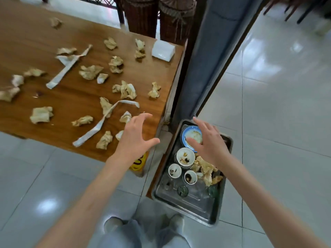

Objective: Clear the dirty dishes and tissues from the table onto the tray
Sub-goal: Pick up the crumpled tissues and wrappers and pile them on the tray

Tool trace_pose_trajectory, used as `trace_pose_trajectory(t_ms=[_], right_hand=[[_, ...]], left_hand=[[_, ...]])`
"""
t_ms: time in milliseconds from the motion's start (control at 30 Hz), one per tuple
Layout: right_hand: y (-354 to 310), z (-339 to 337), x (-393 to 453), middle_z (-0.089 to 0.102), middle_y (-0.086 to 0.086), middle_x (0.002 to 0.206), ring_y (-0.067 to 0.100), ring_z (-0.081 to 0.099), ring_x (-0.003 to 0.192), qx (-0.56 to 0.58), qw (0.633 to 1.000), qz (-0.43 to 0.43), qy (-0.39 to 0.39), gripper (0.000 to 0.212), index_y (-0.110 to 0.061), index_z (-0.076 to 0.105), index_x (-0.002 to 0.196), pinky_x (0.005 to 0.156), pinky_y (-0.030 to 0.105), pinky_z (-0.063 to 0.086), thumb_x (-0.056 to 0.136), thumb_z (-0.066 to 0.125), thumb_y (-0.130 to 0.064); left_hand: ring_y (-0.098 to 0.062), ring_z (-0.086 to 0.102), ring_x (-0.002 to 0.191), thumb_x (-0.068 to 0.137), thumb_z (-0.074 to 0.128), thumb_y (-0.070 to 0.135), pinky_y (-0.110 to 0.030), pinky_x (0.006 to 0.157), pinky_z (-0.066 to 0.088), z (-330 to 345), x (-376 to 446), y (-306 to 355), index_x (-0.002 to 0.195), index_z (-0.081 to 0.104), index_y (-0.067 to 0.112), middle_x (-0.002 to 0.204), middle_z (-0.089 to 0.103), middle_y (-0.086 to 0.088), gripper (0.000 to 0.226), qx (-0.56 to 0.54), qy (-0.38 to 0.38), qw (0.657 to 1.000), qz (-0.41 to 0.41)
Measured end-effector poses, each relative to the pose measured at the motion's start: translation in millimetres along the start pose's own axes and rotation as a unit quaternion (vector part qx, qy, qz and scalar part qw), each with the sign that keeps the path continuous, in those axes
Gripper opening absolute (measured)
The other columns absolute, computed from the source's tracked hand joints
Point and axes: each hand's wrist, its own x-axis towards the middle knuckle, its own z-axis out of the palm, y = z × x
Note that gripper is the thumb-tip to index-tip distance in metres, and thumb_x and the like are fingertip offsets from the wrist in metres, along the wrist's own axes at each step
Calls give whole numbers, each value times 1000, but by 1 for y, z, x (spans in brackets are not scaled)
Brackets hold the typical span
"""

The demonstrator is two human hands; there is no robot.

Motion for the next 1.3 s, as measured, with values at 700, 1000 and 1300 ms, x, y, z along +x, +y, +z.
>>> trace_pose_trajectory(t_ms=[700,1000,1300], right_hand=[[-369,107,133,29,-4,150,19,21,139,-7,987,-118,-109,71,-33,21,146,110,41,29,87,57,-47],[-458,200,229,31,-2,150,21,22,139,-69,982,-152,-95,74,-32,20,146,109,38,29,84,55,-55],[-498,293,290,10,4,156,31,6,143,-131,973,-123,-141,105,-42,0,145,113,49,15,63,54,-80]], left_hand=[[-13,43,124,69,81,38,-30,95,41,-326,-9,-219,130,42,34,134,47,5,72,10,150,980,-132],[-11,44,120,67,83,34,-18,90,35,-409,60,-344,126,46,32,129,51,7,70,12,158,978,-134],[-8,44,117,70,81,34,-23,92,34,-428,120,-448,125,47,31,128,52,6,65,16,155,982,-110]])
